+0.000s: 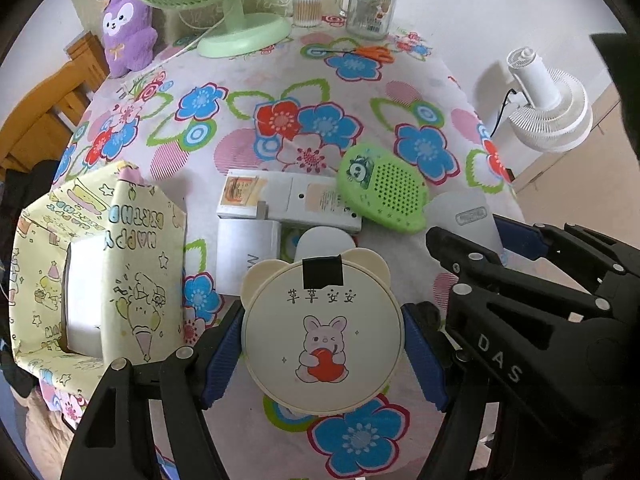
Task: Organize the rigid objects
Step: 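Carry the coaster with the left gripper while the right gripper carries the charger toward the yellow box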
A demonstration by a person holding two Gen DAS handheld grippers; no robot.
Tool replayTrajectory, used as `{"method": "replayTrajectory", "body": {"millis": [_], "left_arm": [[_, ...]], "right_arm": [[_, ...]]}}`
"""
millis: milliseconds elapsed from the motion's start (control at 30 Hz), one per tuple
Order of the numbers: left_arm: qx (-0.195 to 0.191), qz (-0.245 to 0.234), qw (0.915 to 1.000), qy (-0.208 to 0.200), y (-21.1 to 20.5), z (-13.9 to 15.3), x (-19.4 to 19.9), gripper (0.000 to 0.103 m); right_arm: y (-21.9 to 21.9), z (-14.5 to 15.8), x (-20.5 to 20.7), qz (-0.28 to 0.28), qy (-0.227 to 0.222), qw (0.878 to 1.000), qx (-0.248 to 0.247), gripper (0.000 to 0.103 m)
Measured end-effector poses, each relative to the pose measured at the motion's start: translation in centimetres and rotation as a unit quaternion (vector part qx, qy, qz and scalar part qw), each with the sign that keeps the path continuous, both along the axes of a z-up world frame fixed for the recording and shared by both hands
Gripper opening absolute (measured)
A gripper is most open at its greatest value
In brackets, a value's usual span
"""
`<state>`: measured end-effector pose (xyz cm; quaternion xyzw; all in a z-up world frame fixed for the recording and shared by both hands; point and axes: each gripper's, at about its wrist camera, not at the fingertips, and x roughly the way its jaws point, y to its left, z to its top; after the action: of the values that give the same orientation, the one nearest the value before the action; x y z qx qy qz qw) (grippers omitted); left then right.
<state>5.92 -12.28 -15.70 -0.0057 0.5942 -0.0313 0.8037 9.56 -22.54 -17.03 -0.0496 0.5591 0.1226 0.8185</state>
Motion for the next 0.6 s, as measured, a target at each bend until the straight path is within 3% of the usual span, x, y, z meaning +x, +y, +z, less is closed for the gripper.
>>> {"method": "replayTrajectory", "body": {"millis": [367, 600], "left_arm": [[0.021, 0.008, 0.9994, -0.027, 0.1, 2.6, -0.7, 0.077], [-0.004, 0.004, 0.9993, -0.038, 1.3, 4.2, -1.6, 0.077]], "right_arm": [[-0.4, 3.7, -1.3, 0.016, -0.037, 0.999, 0.036, 0.043], [0.7, 6.0, -2.6, 0.017, -0.056, 0.998, 0.030, 0.043]]}}
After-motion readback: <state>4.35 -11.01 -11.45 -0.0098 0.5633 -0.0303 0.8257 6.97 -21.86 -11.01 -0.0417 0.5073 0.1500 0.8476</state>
